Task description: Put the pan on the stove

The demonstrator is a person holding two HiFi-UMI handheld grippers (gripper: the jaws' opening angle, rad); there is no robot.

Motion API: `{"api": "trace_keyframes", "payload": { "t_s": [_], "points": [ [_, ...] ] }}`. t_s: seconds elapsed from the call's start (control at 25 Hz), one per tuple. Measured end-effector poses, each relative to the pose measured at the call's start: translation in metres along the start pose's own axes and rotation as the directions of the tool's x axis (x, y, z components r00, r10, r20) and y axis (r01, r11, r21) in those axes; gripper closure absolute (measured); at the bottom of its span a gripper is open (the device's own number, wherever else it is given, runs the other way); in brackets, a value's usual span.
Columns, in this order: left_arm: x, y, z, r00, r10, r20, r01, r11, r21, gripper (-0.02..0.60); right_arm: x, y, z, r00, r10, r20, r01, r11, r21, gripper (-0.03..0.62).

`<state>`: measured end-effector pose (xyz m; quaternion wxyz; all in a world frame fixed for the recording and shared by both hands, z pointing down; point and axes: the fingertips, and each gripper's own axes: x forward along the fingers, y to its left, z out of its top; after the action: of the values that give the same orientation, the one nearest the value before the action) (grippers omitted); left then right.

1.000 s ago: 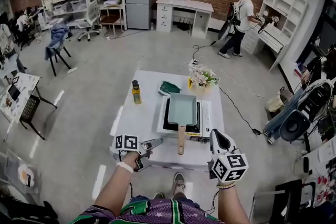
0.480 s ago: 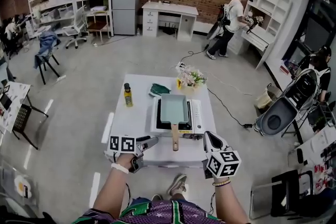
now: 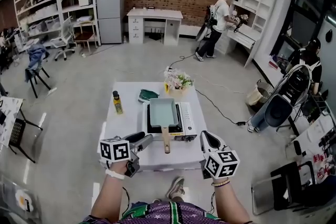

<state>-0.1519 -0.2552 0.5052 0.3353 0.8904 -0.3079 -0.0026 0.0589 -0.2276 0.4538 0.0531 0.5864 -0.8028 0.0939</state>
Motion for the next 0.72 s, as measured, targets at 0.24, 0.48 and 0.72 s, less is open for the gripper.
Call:
{"api": "trace_keyframes", "payload": {
  "t_s": [0.24,0.48,0.72],
  "points": [
    [-0.006,-0.016,0.019,0.998,0.03,0.058,-0.033,0.998,0.052,0.4,-0.005,-0.005,0.009,0.999,-0.002,0.037,0.002,1.0,0.006,0.592],
    [-0.014,-0.033,0.032,0.986,0.105,0.126,-0.127,0.975,0.181,0.417,-0.011,-0.011,0.02,0.997,-0.001,0.071,0.0,1.0,0.011,0.592],
    [-0.021,-0.052,0.04,0.974,0.131,0.183,-0.179,0.944,0.278,0.431,-0.02,-0.012,0.029,0.996,0.0,0.093,-0.001,1.0,0.013,0.592]
  ]
}}
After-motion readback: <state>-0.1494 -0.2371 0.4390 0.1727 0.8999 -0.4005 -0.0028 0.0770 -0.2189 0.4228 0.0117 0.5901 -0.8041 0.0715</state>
